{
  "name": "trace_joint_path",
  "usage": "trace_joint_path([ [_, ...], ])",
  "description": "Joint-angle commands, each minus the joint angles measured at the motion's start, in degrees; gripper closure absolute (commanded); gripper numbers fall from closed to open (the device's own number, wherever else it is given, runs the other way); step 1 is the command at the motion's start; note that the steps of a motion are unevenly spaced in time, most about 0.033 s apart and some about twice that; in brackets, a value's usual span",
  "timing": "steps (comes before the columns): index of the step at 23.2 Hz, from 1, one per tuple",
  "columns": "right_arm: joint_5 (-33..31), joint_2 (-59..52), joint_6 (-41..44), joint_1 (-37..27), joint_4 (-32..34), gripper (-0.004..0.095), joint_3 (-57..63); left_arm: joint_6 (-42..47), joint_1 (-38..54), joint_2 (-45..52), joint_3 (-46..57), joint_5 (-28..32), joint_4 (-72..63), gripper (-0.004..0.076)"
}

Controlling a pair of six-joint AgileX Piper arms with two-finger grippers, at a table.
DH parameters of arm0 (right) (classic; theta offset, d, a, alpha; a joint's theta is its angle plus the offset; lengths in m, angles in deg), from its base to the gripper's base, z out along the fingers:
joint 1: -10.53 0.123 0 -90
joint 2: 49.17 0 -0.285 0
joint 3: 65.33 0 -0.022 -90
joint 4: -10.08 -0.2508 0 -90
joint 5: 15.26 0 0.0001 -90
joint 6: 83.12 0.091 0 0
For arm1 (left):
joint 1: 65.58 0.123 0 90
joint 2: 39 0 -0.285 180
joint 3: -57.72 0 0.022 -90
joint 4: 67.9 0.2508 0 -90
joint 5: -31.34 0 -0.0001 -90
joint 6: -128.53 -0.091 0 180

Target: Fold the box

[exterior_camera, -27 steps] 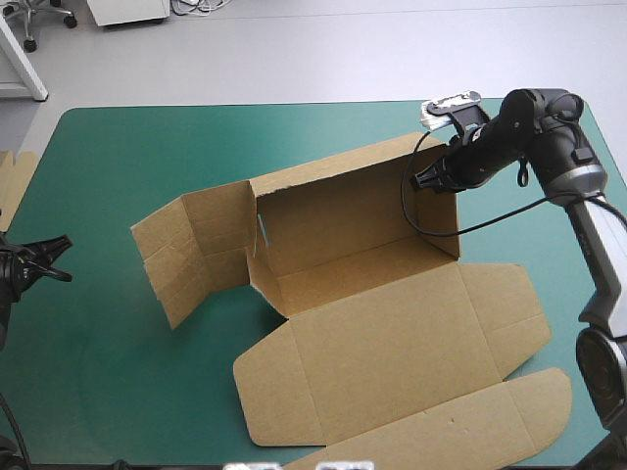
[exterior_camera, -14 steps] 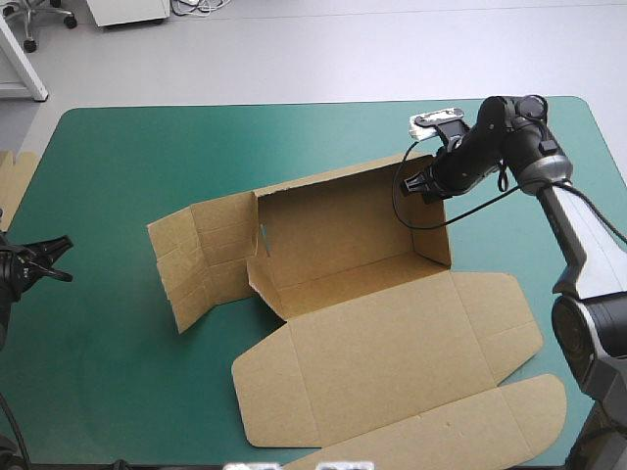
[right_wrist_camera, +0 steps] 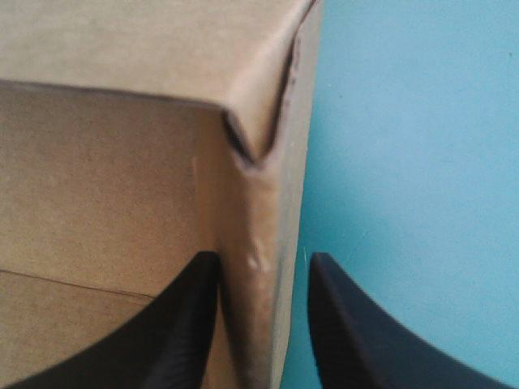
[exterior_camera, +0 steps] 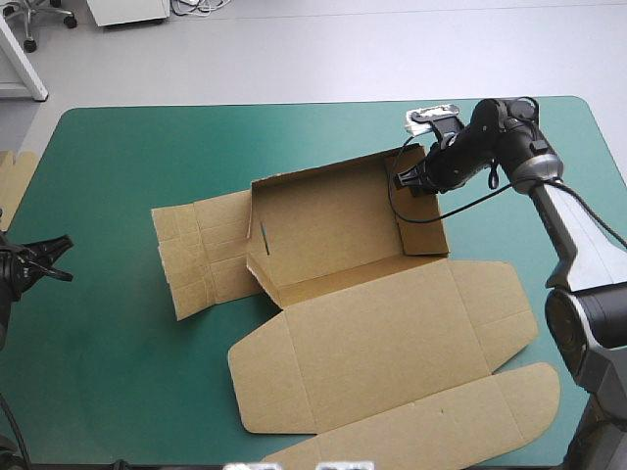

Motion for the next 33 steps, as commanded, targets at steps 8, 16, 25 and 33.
trace_joint_path([
  [8, 3.21, -3.79, 0.49, -0.21, -0.32, 0.0368, -1.99, -0.23, 0.1, 1.52, -1.43, 2.27, -0.03, 0.0593],
  [16, 2.24, -9.25, 0.72, -0.21, 0.85, 0.0368, -1.88, -0.23, -0.5, 1.52, -1.43, 2.27, 0.11, 0.0594],
  [25, 9.01, -23.92, 0.1, -0.21, -0.36, 0.037, 14.28, -1.36, -0.98, 1.52, -1.43, 2.52, 0.37, 0.0593],
  [33, 27.72, -30.26, -3.06, -0.21, -3.97, 0.0371, 34.97, -1.44, -0.98, 1.52, -1.43, 2.74, 0.37, 0.0594],
])
